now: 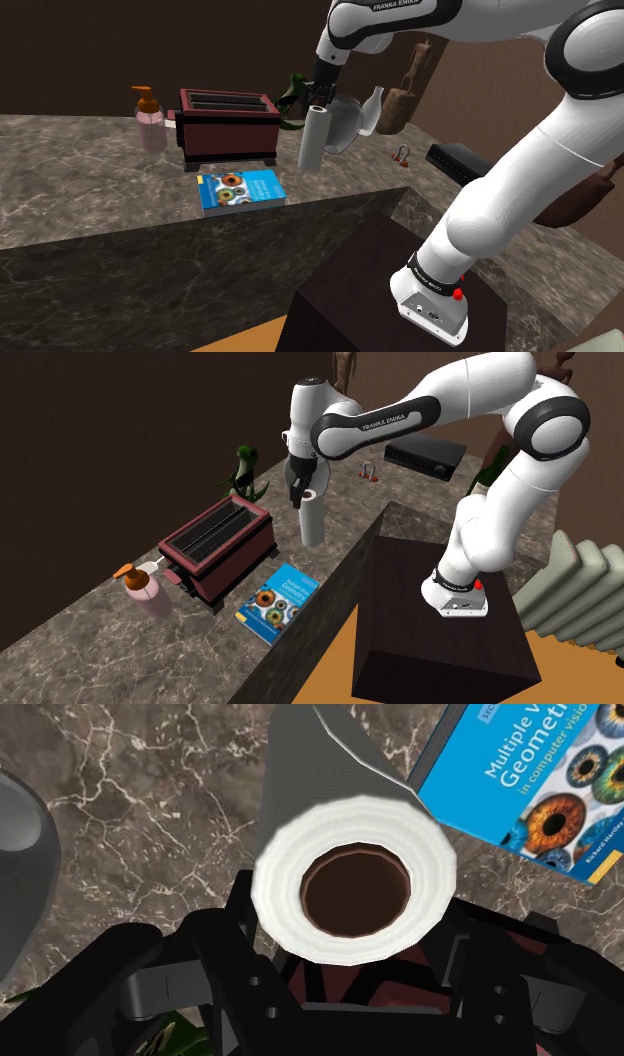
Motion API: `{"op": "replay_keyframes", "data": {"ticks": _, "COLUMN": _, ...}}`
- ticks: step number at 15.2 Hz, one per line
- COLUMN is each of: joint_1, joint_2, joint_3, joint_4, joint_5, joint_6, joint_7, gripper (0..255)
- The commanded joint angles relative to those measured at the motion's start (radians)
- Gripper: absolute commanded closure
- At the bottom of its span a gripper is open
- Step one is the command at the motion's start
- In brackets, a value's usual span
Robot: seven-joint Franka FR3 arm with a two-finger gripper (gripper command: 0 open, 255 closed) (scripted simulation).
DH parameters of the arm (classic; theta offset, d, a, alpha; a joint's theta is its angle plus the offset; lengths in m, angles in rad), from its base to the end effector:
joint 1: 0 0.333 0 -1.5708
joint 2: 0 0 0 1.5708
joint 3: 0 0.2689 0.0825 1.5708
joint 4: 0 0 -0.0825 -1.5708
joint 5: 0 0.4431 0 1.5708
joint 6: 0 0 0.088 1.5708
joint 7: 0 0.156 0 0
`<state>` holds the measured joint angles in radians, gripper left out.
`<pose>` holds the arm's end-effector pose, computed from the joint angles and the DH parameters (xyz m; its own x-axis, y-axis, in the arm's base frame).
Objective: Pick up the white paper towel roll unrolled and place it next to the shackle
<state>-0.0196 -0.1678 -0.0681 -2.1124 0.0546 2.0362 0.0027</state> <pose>0.5793 -0.0454 0.3796 0.9894 -0.1144 0.0900 -0.1090 -0.9921 -0.0624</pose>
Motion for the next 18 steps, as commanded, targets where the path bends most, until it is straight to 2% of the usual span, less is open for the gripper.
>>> {"op": "replay_keyframes", "data": {"ticks": 1, "joint_1": -0.001, "joint_2": -0.002, "joint_3": -0.001, "joint_4": 0.025, "joint_5": -0.001, "joint_6": -0.028, "joint_7": 0.0, "gripper": 255}}
{"op": "replay_keyframes", "data": {"ticks": 18, "joint_1": -0.001, "joint_2": -0.008, "joint_3": 0.0, "joint_4": 0.248, "joint_5": -0.005, "joint_6": -0.256, "joint_7": 0.013, "gripper": 255}}
